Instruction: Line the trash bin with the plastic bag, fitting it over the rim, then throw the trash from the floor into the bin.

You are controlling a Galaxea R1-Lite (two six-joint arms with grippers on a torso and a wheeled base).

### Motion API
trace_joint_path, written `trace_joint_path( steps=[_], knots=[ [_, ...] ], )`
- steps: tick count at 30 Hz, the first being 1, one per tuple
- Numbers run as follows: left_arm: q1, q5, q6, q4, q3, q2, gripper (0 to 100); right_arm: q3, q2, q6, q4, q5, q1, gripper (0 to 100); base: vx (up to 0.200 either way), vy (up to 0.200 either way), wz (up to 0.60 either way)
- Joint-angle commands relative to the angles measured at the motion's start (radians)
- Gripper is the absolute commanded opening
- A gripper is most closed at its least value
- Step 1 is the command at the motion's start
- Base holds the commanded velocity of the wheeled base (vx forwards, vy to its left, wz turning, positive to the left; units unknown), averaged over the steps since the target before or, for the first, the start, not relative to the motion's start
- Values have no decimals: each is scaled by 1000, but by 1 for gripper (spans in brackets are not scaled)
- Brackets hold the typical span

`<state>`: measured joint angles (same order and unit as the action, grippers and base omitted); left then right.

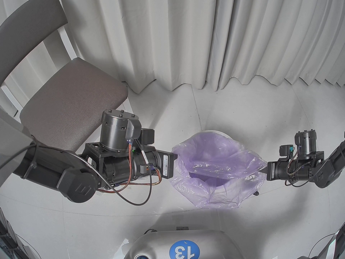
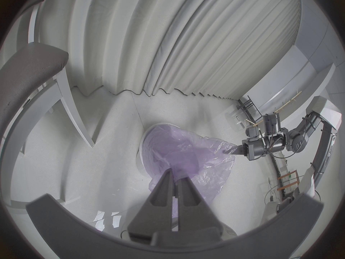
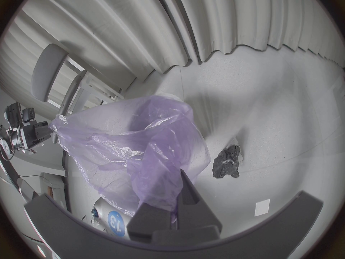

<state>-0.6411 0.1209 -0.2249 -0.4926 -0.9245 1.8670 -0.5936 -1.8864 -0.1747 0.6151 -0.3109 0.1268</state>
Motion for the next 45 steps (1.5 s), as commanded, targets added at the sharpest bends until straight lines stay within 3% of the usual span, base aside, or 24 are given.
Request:
trace_joint_path(
  steps=[1, 5, 10, 20, 25, 30, 36, 45],
  knots=[
    [8, -9, -5, -44, -28, 75, 0, 3, -109, -2, 89, -20, -21, 0, 0, 0, 0],
    [26, -3, -8, -89, -74, 116, 0, -3, -168, -31, 187, -80, -36, 0, 0, 0, 0],
    [44, -4, -7, -75, -146, 166, 0, -28, -255, -78, 325, -85, -38, 0, 0, 0, 0],
    [101, -36, -10, -38, -310, 277, 0, -133, -381, -105, 371, -80, -46, 0, 0, 0, 0],
    [101, -41, -10, -38, -286, 244, 0, -118, -375, -132, 411, -82, -47, 0, 0, 0, 0],
    [89, -30, -2, -67, -169, 190, 0, -28, -346, -114, 428, -82, -38, 0, 0, 0, 0],
    [64, -12, -1, -123, -97, 185, 0, 67, -338, -108, 543, -82, -41, 0, 0, 0, 0],
    [57, -13, 30, -133, -205, 330, 0, 81, -370, -117, 606, -82, -78, 0, 0, 0, 0]
  ],
)
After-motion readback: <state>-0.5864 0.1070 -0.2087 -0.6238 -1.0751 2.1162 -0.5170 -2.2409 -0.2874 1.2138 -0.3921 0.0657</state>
